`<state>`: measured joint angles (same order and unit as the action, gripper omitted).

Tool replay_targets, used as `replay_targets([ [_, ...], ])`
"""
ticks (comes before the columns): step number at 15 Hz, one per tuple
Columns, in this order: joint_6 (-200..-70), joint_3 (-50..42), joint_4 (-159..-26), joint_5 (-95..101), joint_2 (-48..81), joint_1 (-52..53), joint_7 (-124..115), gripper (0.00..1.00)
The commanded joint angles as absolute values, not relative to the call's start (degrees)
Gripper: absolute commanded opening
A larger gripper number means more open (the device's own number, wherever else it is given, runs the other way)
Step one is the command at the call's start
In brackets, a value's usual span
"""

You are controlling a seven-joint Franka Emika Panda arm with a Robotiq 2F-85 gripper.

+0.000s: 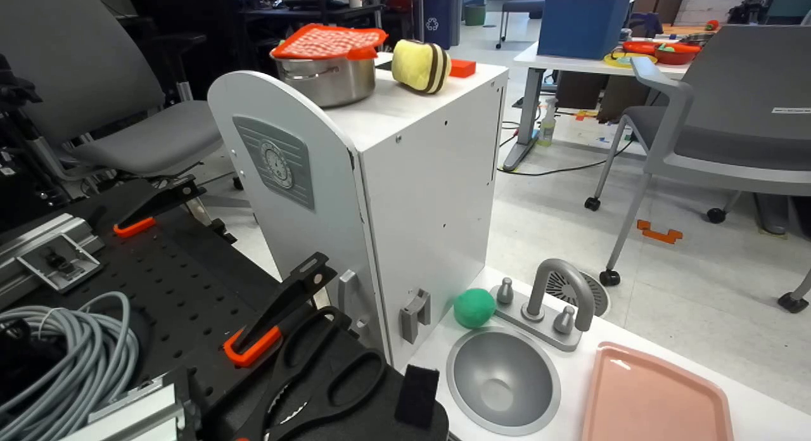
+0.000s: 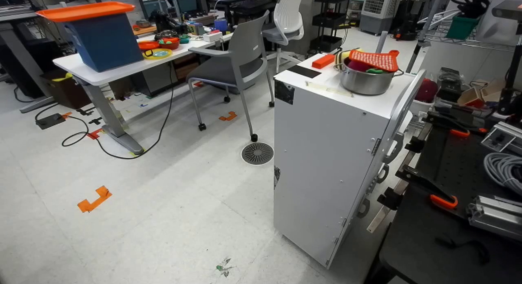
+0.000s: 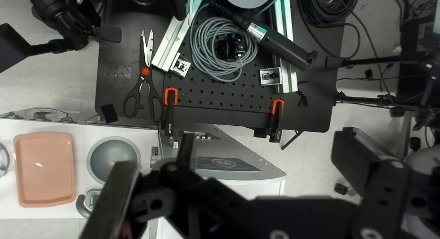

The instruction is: Remove the black and yellow sponge from the top of the counter and put it in the sink

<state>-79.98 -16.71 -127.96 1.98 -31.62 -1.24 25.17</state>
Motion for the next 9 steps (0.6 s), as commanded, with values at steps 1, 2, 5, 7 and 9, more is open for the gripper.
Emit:
replay_targets([
  [1,-79.89,-15.86,-127.85,1.63,-31.39,-2.34,25.63,1.0],
  [2,-79.89,-15.86,-127.85,1.63,-31.39,-2.34,25.63,1.0],
  [5,-79.89,-15.86,-127.85,1.63,-31.39,-2.34,25.63,1.0],
  [7,-81.02,-15.47,-128.38,1.72,-32.76,-2.47,25.25,1.0],
  [9,-82.27,-15.12,-128.29,1.86,-33.02,-2.56,24.98,1.0],
])
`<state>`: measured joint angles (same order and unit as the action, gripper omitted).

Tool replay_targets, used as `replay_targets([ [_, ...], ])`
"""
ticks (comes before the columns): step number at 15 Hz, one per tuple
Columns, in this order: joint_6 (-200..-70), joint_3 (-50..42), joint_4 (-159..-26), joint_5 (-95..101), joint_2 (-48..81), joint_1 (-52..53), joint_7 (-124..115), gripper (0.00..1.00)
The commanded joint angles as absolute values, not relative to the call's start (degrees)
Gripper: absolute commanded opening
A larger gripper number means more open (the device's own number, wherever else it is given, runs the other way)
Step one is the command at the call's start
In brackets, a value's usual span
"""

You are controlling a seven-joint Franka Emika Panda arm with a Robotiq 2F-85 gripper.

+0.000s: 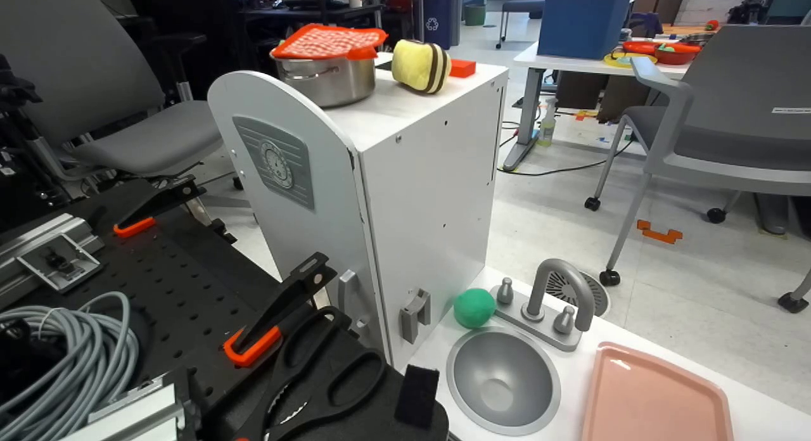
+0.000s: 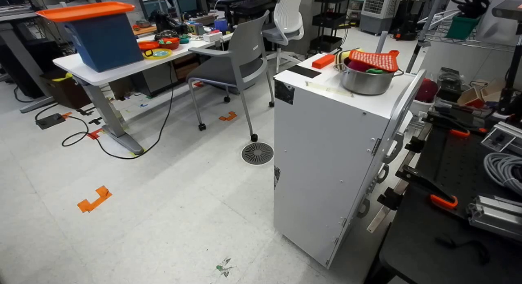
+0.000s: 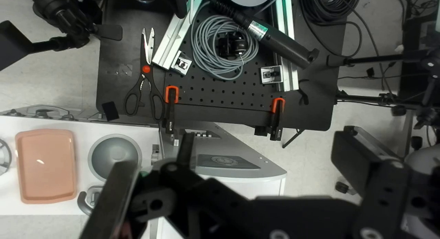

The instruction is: Remove the black and yellow sponge from the top of the counter and put it in the sink

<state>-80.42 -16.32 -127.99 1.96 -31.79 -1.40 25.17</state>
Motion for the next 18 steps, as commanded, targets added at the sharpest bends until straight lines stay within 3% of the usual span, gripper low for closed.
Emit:
replay_targets([
  [1,-82.45,-15.22,-127.68,1.22,-32.51,-2.62,24.48,1.0],
  [10,-96.52,-15.2,-123.27,1.58,-21.31,-5.05,15.47,1.0],
  [18,-99.6,-13.01,-118.5,2.96,-9.3,-5.75,15.54,1.0],
])
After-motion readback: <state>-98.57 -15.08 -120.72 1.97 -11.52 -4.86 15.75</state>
